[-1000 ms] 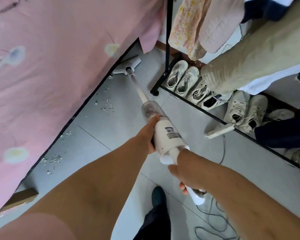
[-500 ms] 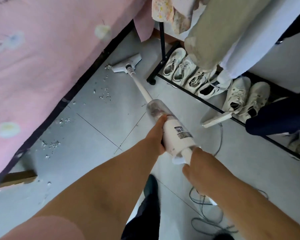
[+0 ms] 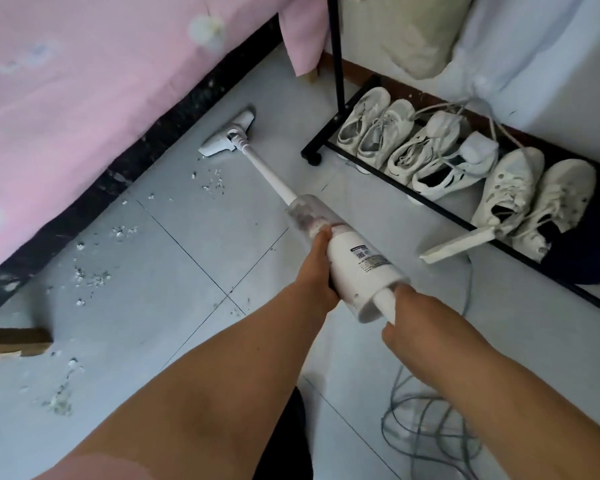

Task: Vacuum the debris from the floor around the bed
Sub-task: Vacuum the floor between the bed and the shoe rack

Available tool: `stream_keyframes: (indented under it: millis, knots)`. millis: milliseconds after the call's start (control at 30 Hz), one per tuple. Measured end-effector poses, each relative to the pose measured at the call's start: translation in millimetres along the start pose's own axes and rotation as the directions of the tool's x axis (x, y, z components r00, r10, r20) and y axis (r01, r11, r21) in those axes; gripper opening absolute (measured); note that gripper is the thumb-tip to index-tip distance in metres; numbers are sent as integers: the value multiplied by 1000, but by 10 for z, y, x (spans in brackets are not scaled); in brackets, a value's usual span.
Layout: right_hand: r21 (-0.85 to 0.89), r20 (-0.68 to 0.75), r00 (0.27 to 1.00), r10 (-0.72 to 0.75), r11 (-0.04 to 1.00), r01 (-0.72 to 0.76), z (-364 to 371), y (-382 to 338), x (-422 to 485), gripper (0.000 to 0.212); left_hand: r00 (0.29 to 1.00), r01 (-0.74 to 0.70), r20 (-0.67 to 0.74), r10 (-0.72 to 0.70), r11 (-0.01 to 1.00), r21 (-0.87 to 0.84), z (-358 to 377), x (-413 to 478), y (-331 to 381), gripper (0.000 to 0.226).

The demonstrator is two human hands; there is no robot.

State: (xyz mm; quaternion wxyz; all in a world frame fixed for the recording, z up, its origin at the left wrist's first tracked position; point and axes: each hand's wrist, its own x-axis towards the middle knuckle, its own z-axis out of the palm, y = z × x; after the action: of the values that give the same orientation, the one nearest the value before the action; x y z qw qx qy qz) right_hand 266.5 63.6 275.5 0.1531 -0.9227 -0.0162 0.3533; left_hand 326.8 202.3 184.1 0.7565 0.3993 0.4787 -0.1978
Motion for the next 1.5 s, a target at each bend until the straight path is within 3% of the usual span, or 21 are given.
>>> stream_keyframes:
  millis: [67, 200, 333, 567, 733, 933, 1200, 1500]
  knots:
    - [-5, -28, 999, -23, 1000, 23, 147, -62, 279, 36, 999, -53, 10, 53, 999, -10, -91, 302, 37, 63]
    - [-5, 103, 995, -8, 1000, 8, 200, -218, 604, 43, 996, -91, 26, 91, 996, -2, -240, 678, 160, 66]
    - [-13, 139, 990, -33, 999, 36, 361, -342, 981, 50, 987, -156, 38, 157, 987, -27, -450, 1128, 255, 66]
    - [-49, 142, 989, -35, 998, 42, 742, -371, 1421, 54, 969, -249, 2, 249, 968, -34, -702, 1575, 272, 51]
    - [-29, 71, 995, -68, 997, 71, 808, -231, 1293, 47, 969, -247, -19, 247, 969, -4, -688, 1459, 141, 54]
    - [-65, -33, 998, -48, 997, 45, 745, -75, 927, 48, 972, -226, 67, 225, 974, 18, -500, 1235, -54, 64]
    - [-135, -29, 999, 12, 991, -16, 686, -54, 651, 49, 960, -224, 175, 218, 974, 19, -319, 1132, -166, 61]
    - [-68, -77, 997, -5, 998, 0, 740, 110, 488, 50, 950, -258, 191, 247, 966, 35, -276, 987, -275, 52]
